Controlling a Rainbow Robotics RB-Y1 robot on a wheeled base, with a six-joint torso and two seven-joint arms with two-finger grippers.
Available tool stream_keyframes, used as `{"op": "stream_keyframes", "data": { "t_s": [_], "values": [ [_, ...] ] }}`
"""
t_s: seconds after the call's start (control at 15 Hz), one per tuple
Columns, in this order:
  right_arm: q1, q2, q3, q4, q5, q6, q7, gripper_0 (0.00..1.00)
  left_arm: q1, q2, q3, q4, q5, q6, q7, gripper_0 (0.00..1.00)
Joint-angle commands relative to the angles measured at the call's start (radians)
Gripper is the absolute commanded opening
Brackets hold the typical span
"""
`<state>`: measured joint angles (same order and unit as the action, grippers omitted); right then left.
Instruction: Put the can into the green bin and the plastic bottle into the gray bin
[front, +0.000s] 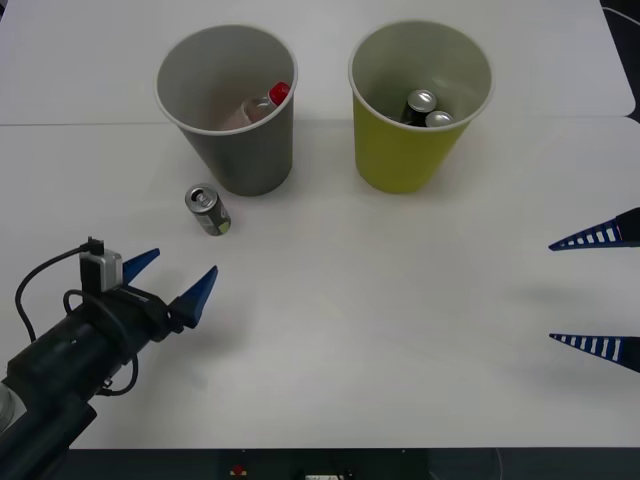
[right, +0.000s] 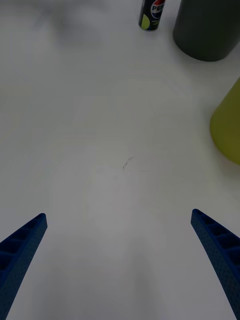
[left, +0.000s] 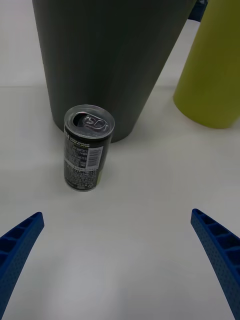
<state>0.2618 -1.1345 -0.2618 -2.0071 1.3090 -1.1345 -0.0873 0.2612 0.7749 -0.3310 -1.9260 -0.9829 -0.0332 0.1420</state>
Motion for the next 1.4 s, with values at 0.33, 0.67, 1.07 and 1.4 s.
{"op": "stream_keyframes", "data": {
  "t_s": [0.33,0.67,1.07,1.4],
  "values": [
    [0.000,0.000,0.000,0.000,0.000,0.000,0.000,1.00,-0.129,-0.117,-0.014,0.156,-0.045,-0.002,-0.032,1.00],
    [0.000,0.000,0.000,0.000,0.000,0.000,0.000,1.00,-0.212,-0.181,-0.016,0.249,-0.076,0.000,-0.050,1.00],
    [0.000,0.000,0.000,0.000,0.000,0.000,0.000,1.00,-0.287,-0.213,-0.016,0.335,-0.097,0.001,-0.056,1.00],
    [0.000,0.000,0.000,0.000,0.000,0.000,0.000,1.00,-0.367,-0.253,-0.016,0.427,-0.114,0.001,-0.056,1.00]
  ]
}}
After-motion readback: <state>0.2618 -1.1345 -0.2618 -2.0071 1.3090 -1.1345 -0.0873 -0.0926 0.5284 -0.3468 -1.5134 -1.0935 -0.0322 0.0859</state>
